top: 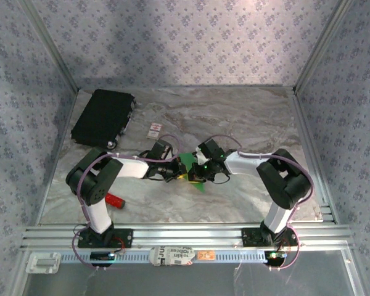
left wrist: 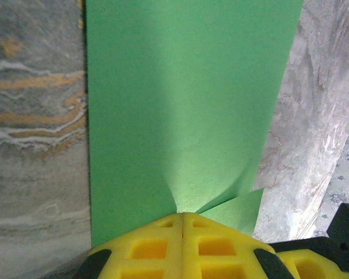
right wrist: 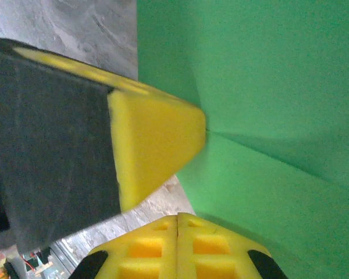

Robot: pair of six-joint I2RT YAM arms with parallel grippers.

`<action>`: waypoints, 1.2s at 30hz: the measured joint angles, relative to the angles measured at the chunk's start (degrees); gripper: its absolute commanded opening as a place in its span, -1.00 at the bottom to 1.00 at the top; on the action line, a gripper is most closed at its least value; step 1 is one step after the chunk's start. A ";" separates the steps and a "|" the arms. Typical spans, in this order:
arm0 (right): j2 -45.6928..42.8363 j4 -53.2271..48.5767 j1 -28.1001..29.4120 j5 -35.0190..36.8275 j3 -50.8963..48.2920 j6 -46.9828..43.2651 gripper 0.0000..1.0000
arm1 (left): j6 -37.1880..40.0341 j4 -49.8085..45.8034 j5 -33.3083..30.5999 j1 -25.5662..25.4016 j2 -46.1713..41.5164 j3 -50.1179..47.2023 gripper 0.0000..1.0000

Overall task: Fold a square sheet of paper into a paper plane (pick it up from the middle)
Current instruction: Third fold the triangle at the center of the table.

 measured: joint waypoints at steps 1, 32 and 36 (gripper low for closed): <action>0.59 0.35 0.20 0.17 0.26 0.15 -0.97 | 0.00 0.11 0.04 0.00 0.02 0.00 -0.98; -9.75 4.83 -3.19 -1.79 -15.13 -3.34 -0.88 | 0.24 2.29 1.07 0.09 0.74 -0.39 -1.00; -12.52 4.39 -3.89 -1.95 -17.64 -4.20 -0.88 | 0.24 2.32 1.05 0.09 0.74 -0.39 -1.00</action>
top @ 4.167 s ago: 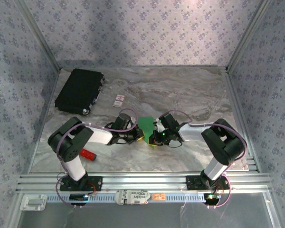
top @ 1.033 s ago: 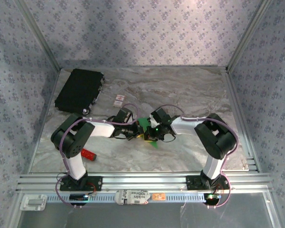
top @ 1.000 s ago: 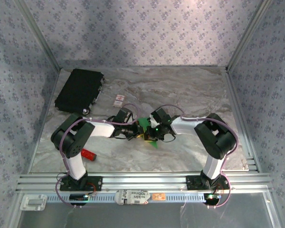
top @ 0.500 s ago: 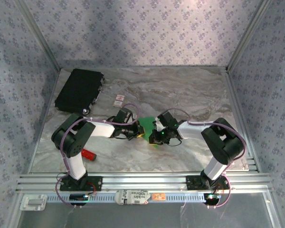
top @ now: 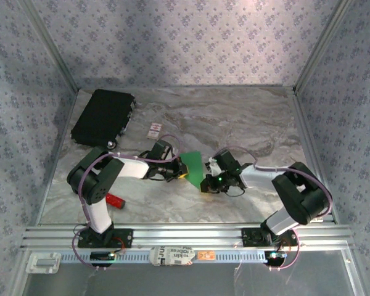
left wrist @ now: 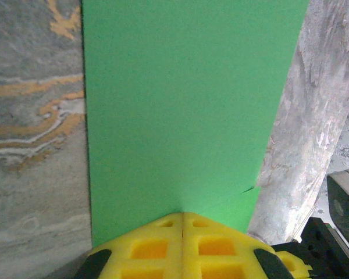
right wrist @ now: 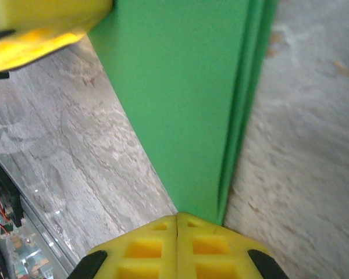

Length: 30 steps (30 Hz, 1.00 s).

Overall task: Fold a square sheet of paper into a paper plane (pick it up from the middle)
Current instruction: Third fold the triangle at the center of the table.

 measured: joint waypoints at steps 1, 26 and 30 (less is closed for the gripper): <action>-0.79 -0.28 -0.20 0.02 -0.61 -0.13 -0.88 | 0.00 0.00 0.00 0.00 0.00 0.00 -1.00; 1.31 0.50 0.72 1.14 4.90 1.40 -0.91 | 0.00 1.16 0.35 0.00 -0.04 -0.50 -0.96; 3.87 1.09 0.20 1.44 3.69 2.01 -0.95 | 0.17 1.03 0.33 0.00 -0.26 -0.50 -0.87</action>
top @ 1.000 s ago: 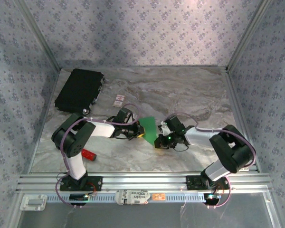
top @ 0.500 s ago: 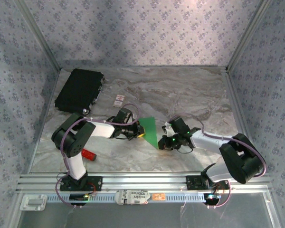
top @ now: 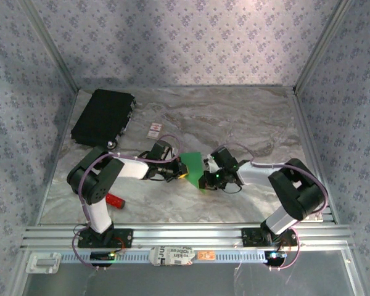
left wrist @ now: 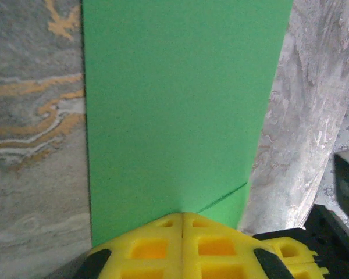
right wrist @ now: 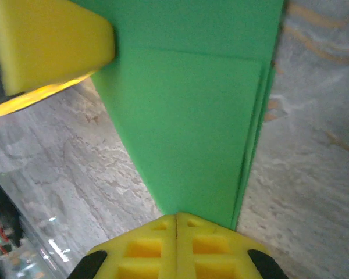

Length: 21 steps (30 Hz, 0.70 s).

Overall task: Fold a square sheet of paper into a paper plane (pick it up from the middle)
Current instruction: Third fold the triangle at the center of the table.

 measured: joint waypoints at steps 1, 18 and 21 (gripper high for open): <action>-0.02 0.13 0.00 0.09 -0.07 0.00 -0.96 | 0.04 -0.31 -0.15 -0.02 -0.22 0.02 -0.83; -0.04 -1.07 0.00 0.50 0.50 -0.04 -0.99 | -0.15 -2.67 -4.85 -5.44 -3.78 0.26 -0.82; -0.04 -1.11 -0.04 0.50 0.50 -0.04 -0.99 | -0.68 -1.86 -4.90 -5.62 -1.46 0.17 -0.84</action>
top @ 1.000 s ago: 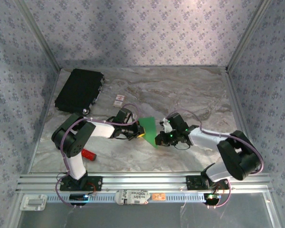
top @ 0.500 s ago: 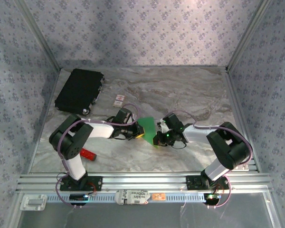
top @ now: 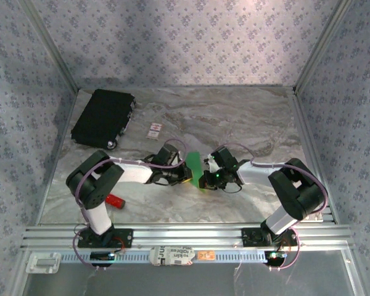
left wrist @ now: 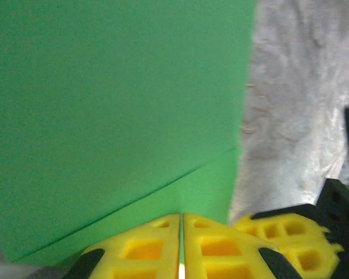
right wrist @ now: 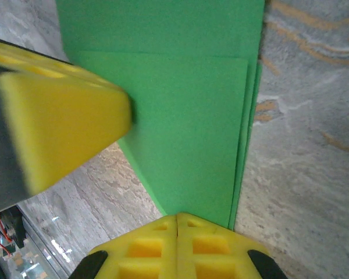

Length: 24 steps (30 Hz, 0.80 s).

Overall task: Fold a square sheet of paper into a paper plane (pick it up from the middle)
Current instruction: Third fold the triangle at the center of the table.

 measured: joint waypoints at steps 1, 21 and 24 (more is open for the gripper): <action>0.00 -0.09 -0.02 0.00 0.00 0.00 -0.99 | -0.02 0.66 0.35 0.33 0.26 -0.11 -0.84; -0.13 -0.09 -0.28 -0.33 0.00 -0.04 -0.96 | 1.66 2.78 2.36 11.50 -3.80 -5.90 -0.81; -1.05 -0.87 -0.61 -0.24 -0.13 -0.22 -0.94 | 1.75 0.90 1.55 11.58 -6.16 -6.40 -0.79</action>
